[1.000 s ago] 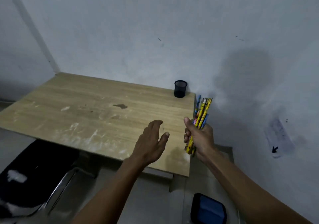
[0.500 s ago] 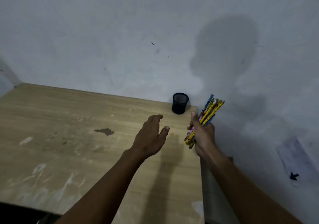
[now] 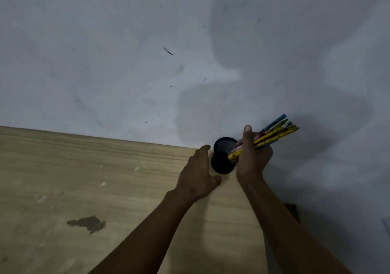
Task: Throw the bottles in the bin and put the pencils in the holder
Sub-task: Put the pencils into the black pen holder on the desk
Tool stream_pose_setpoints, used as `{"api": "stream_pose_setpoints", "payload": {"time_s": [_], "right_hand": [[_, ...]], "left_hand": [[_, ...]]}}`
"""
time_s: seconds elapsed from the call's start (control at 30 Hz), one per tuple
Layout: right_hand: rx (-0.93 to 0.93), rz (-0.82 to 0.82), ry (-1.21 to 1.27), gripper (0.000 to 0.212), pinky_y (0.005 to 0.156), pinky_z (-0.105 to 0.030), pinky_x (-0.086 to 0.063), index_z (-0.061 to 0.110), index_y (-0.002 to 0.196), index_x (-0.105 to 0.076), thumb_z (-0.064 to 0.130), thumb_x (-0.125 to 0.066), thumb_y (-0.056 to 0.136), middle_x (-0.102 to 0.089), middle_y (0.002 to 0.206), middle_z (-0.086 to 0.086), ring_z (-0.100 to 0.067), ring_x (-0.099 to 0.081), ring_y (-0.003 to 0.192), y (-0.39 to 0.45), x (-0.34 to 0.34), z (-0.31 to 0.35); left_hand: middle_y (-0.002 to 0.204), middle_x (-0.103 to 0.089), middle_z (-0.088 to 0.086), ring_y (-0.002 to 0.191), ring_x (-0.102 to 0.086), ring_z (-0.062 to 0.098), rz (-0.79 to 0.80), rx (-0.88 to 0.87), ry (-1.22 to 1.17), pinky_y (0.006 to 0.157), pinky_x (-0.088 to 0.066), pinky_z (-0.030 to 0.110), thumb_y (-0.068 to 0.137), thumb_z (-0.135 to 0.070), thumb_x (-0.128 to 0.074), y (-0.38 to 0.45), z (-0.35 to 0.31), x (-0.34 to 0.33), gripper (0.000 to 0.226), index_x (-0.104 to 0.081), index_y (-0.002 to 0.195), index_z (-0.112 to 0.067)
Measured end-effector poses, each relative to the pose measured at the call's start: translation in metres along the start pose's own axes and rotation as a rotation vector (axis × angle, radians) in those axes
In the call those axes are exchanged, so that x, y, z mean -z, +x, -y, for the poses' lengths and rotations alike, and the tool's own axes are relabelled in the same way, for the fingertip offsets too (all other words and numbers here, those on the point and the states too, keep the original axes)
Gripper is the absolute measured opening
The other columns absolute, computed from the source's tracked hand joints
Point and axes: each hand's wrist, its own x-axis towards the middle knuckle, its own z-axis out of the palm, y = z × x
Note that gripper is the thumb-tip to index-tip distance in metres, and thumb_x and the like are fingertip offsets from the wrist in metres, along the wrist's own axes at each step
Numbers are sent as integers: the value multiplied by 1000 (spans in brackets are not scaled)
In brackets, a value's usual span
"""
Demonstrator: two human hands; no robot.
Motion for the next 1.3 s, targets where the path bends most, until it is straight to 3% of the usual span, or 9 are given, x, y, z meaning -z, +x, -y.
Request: {"api": "stream_pose_setpoints", "payload": {"time_s": [0.27,0.43,0.53,0.63,0.73,0.87,1.07,1.2,1.3], "right_hand": [[36,26,-115,28,54,-21,-50,-1,82,-62,25,-69,89,-61,64,-6,-6,-58,52,21,-14,-40],[77,48,-245,24,57,-13,-45,6,80,-60,27,-70,88,-60,64,3,5,-57,56,17,-13,-50],[86,20,-374,31,70,-30,-51,9,85,-61,38,-71,84,-63,78,-6,-13,-64,75,18,-12,-52],[28,-26,-497,34,84,-46,-52,15,87,-59,45,-72,79,-65,89,-11,-33,-63,93,25,-7,-57],[-140,-23,-463,43,82,-46,-56,1,100,-62,35,-78,78,-68,97,-20,-34,-66,96,29,-1,-64],[-273,47,-372,48,85,-44,-58,0,111,-64,33,-78,79,-72,103,-15,-26,-70,95,25,4,-71],[-280,77,-331,45,89,-48,-57,-1,111,-64,26,-79,79,-72,104,-15,-27,-69,97,24,4,-66],[-260,139,-309,49,91,-43,-57,3,119,-62,18,-80,77,-71,110,-13,-24,-69,101,23,6,-63],[-196,168,-327,45,88,-40,-58,5,115,-61,9,-81,75,-71,106,-10,-22,-70,98,22,10,-58]], "left_hand": [[144,-41,7,128,-42,28,-31,63,26,93,-47,43,62,-36,-81,57,3,-35,106,-22,147,-14],[125,-52,2,109,-53,24,-76,24,25,77,-53,44,76,-34,-68,70,0,-49,69,-36,135,-20],[124,-53,0,108,-54,22,-100,-5,15,75,-53,45,80,-30,-64,71,3,-53,61,-38,134,-21],[130,-51,-4,112,-53,19,-83,-31,-15,77,-53,43,75,-32,-67,70,6,-54,73,-34,140,-25],[127,-53,-4,111,-55,19,-99,-9,-49,78,-53,42,70,-36,-71,71,6,-55,77,-36,138,-26],[128,-53,-4,113,-54,17,-95,-19,-81,83,-52,42,69,-36,-74,73,8,-57,78,-37,137,-26],[125,-55,-5,111,-56,17,-110,-25,-127,81,-54,44,68,-35,-76,72,9,-58,76,-40,133,-26],[124,-55,-4,109,-56,18,-109,-23,-127,80,-54,45,71,-34,-73,72,8,-59,72,-39,134,-26],[123,-56,-2,108,-56,19,-108,-11,-130,81,-54,45,70,-32,-75,71,7,-58,73,-39,133,-24]]}}
